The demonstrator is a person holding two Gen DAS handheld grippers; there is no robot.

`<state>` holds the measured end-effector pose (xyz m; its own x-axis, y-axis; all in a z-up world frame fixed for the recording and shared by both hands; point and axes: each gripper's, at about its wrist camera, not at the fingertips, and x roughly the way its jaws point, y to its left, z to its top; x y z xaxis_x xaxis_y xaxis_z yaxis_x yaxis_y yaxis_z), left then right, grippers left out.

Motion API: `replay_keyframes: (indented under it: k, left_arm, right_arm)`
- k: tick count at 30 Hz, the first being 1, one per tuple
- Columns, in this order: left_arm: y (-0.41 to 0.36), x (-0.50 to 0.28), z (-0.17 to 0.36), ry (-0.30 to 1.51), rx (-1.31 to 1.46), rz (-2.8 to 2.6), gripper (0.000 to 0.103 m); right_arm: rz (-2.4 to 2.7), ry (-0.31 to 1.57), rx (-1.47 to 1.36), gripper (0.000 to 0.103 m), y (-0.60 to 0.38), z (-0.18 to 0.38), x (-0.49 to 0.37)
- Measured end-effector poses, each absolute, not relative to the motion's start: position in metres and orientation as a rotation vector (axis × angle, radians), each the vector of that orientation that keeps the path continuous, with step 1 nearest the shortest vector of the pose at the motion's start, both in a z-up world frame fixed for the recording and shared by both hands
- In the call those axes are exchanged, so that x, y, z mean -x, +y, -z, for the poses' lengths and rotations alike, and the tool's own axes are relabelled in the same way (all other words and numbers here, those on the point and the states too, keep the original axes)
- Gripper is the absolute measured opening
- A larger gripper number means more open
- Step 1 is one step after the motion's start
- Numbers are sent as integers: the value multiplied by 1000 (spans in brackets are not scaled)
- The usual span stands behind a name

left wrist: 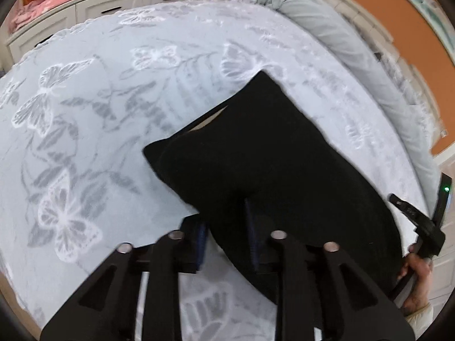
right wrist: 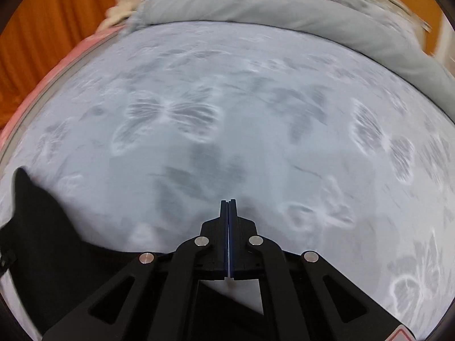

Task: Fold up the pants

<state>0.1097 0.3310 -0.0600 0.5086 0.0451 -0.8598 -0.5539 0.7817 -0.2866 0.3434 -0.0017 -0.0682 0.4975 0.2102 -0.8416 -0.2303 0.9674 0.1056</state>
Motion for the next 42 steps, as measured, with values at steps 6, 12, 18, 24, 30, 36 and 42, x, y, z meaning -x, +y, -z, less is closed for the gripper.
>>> replay_keyframes:
  k: [6,12,18,24,30,36,42]
  left_arm:
    - [347,-86,50,917,605,-495,58]
    - [338,-80,43,884,585,-493,55]
    - [310,-89,29,856,493,-394,59]
    - [282,-111,50,994,413,-329,69]
    - [268,-118,55,1027,334,-337,71]
    - [251,-118,43,970,264,-291,79]
    - [205,-119,32,901,110,-246,83]
  right_arm:
    - [-402,983,40,18,-15,45,-284]
    - [-383,976,116,43,-9,52,-253]
    - [-432,903,93,26,6,46,-212]
    - [-399,994,13,0,13,78,-286]
    - [-384,949,-74,4,11,50,-296]
    - [-286,908,-78,5,-44,30,-246]
    - [-31,939,-58,22,-177,30,-169]
